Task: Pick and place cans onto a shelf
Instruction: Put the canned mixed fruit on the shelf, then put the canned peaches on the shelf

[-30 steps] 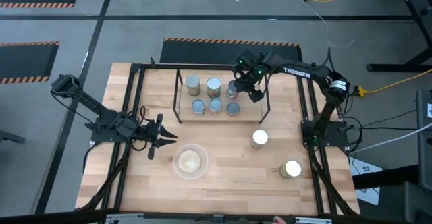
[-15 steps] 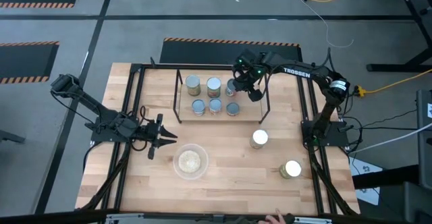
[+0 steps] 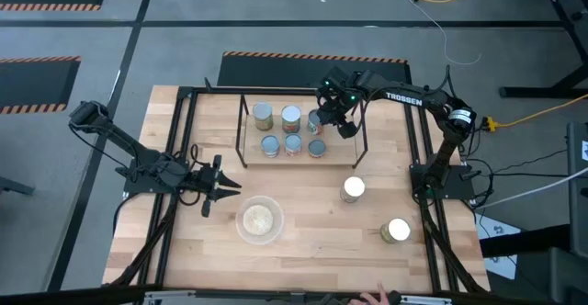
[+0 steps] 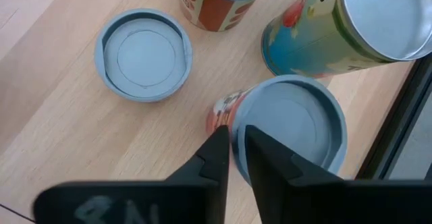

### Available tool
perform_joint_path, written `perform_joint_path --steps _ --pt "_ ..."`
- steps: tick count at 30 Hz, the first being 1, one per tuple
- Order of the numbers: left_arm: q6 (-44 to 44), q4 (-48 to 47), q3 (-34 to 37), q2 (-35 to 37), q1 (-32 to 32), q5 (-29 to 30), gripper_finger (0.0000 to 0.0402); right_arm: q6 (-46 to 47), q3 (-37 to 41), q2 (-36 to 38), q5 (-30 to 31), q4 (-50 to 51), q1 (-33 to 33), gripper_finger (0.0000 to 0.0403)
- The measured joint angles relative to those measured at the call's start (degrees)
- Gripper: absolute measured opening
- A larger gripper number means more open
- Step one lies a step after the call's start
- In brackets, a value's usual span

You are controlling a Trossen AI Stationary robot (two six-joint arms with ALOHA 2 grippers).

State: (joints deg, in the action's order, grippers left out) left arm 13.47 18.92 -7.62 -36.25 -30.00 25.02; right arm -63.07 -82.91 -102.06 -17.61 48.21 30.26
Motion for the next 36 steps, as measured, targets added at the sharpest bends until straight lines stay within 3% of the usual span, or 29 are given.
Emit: perform_joint_path --steps 13,21,29,36 --pt "-0.02 -0.02 0.0 0.0 0.0 0.0 0.0076 -0.11 -0.7 -0.02 0.15 -0.25 -0.07 0.0067" --pt "-0.07 -0.02 0.0 -0.01 0.0 -0.02 0.0077 1.77 -9.38 -0.02 0.14 6.53 -4.07 0.0067" --pt "-1.05 -0.25 0.0 -0.07 0.0 -0.01 0.0077 25.55 -20.49 -0.02 0.03 18.0 -11.55 0.0067" --pt "-2.03 -0.46 0.0 -0.07 0.0 -0.02 0.0077 58.22 -23.24 0.02 -0.08 25.37 -20.37 0.0067"
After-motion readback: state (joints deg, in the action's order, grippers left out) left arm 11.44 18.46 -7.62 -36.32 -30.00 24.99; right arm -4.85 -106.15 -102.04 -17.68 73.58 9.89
